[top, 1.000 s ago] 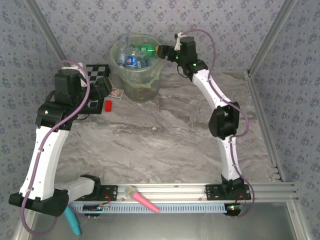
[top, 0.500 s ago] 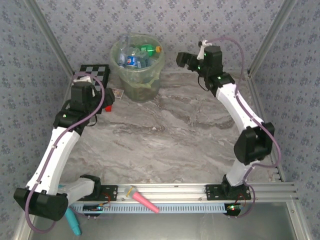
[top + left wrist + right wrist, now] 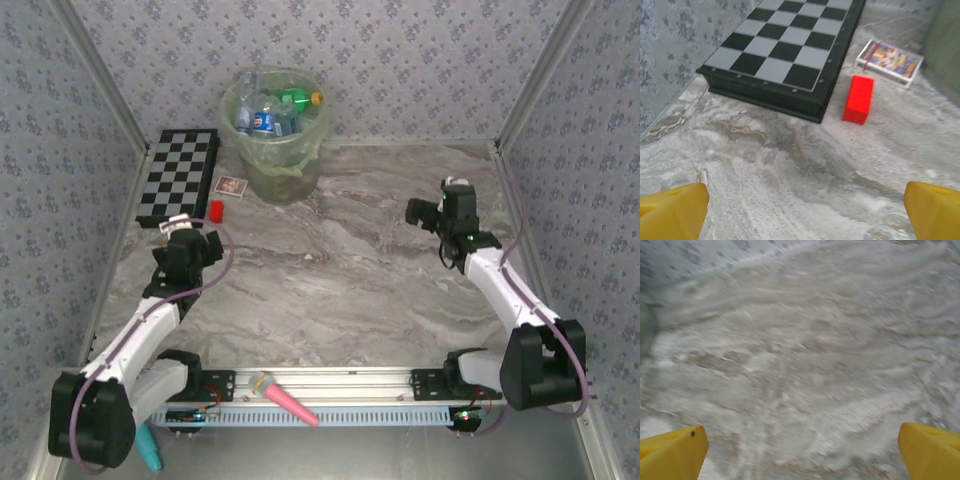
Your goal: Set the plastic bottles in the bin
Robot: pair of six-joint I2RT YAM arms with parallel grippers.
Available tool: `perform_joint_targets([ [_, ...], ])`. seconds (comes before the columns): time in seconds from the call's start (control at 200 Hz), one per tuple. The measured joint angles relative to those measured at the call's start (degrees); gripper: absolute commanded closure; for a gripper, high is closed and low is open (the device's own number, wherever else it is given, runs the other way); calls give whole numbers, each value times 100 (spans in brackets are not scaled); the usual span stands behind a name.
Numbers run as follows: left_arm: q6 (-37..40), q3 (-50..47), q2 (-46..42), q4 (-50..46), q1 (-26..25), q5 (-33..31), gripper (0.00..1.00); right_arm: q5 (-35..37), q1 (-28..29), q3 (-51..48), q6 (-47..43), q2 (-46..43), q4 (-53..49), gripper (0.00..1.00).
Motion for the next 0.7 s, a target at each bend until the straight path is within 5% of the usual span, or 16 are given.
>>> perform_joint_targets([
  [0.27, 361, -24, 1377, 1333, 461, -13, 0, 603, -356, -1637, -758, -11, 1255, 1],
  [0.7, 1305, -190, 3077, 3834, 938, 863, 0, 763, -960, -2076, -988, 1056, 3895, 1],
])
